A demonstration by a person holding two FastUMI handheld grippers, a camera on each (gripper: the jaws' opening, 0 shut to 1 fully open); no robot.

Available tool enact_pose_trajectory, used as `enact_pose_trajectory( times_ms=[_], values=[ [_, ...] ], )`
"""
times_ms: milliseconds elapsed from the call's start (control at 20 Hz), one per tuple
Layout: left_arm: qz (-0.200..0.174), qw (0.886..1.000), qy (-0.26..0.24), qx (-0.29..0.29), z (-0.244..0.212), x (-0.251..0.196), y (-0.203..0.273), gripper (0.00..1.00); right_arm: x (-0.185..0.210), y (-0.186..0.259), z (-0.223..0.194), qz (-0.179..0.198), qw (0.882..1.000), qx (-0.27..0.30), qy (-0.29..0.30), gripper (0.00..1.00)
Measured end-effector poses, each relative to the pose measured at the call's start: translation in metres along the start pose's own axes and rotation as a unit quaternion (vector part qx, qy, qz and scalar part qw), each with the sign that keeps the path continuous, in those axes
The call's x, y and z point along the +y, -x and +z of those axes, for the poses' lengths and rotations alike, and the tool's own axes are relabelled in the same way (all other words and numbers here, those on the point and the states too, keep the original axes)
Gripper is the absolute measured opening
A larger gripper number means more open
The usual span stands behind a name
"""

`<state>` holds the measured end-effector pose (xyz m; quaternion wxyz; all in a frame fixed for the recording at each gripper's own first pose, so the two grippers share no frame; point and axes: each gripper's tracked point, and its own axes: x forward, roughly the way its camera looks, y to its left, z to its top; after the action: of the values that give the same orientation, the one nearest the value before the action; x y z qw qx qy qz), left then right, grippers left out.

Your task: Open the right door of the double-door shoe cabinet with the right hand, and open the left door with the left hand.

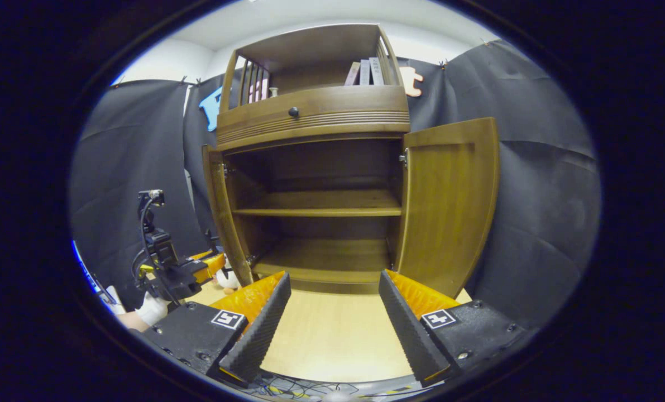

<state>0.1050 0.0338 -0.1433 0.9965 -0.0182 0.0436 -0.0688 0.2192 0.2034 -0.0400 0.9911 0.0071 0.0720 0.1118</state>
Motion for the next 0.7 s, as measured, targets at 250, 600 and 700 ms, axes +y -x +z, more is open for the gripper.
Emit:
enact_pose_trajectory(
  times_ms=[250, 600, 700],
  values=[
    [-0.007, 1.0, 0.0, -0.005, -0.001, 0.021, 0.01, 0.01, 0.004, -0.003, -0.001, 0.012, 1.0, 0.004, 0.004, 1.0],
    [0.0, 1.0, -0.004, -0.015, -0.003, 0.061, 0.024, 0.01, 0.011, -0.006, -0.007, 0.024, 1.0, 0.018, 0.003, 1.0],
    [0.002, 1.0, -0.003, -0.018, -0.003, 0.074, 0.027, 0.01, 0.013, -0.007, -0.007, 0.028, 0.999, 0.019, 0.005, 1.0]
  ],
)
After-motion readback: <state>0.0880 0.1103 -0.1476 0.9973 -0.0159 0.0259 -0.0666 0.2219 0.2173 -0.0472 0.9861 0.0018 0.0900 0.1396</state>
